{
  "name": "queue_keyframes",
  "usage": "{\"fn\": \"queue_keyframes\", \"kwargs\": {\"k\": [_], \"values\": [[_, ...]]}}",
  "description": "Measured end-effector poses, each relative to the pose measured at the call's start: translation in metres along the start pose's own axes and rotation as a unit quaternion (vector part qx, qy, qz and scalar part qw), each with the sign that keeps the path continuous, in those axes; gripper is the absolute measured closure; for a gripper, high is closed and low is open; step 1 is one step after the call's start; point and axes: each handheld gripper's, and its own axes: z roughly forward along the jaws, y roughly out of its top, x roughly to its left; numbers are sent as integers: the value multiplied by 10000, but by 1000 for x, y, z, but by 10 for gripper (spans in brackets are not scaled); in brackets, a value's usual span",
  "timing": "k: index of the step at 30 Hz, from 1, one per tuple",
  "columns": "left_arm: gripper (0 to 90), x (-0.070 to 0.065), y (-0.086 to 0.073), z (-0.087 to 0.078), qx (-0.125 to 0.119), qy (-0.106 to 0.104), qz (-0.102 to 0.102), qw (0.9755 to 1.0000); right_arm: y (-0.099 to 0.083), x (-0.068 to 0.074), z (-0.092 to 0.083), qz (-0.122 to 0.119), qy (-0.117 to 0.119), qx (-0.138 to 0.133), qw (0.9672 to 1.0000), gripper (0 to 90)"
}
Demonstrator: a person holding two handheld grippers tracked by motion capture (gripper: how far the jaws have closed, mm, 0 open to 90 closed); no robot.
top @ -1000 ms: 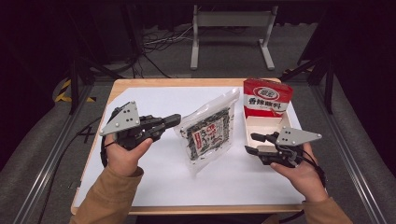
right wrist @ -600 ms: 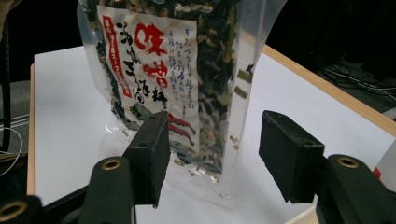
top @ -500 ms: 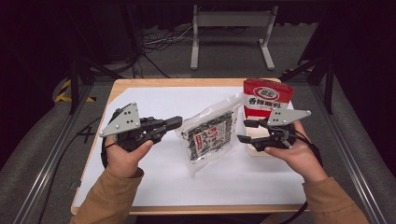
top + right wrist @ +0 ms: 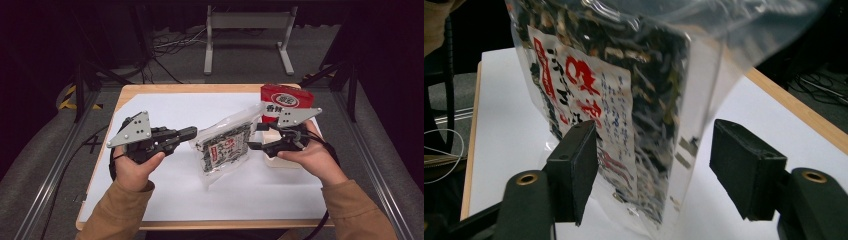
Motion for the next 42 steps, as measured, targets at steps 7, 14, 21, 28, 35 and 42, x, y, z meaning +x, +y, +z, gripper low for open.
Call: {"fn": "queue_keyframes", "kwargs": {"k": [7, 14, 21, 28, 35, 42], "values": [[900, -1, 0, 0, -16, -38, -20, 10000, 8, 1, 8, -172, 67, 2, 9998, 332], [900, -1, 0, 1, -20, -66, -32, 10000, 9, -1, 12, -162, 154, -41, 9997, 326], [900, -3, 0, 2, -32, -119, -25, 9999, 9, -4, 18, -224, 236, -118, 9994, 309], [900, -3, 1, 1, -42, -125, 19, 9999, 13, 0, 20, -325, 454, -86, 9984, 424], [900, -3, 1, 0, -80, -86, -1, 9999, 14, 3, 16, -334, 799, 49, 9962, 576], [900, -1, 0, -2, -120, -37, -16, 9999, 14, 6, 12, -491, 1114, 89, 9925, 709]]}}
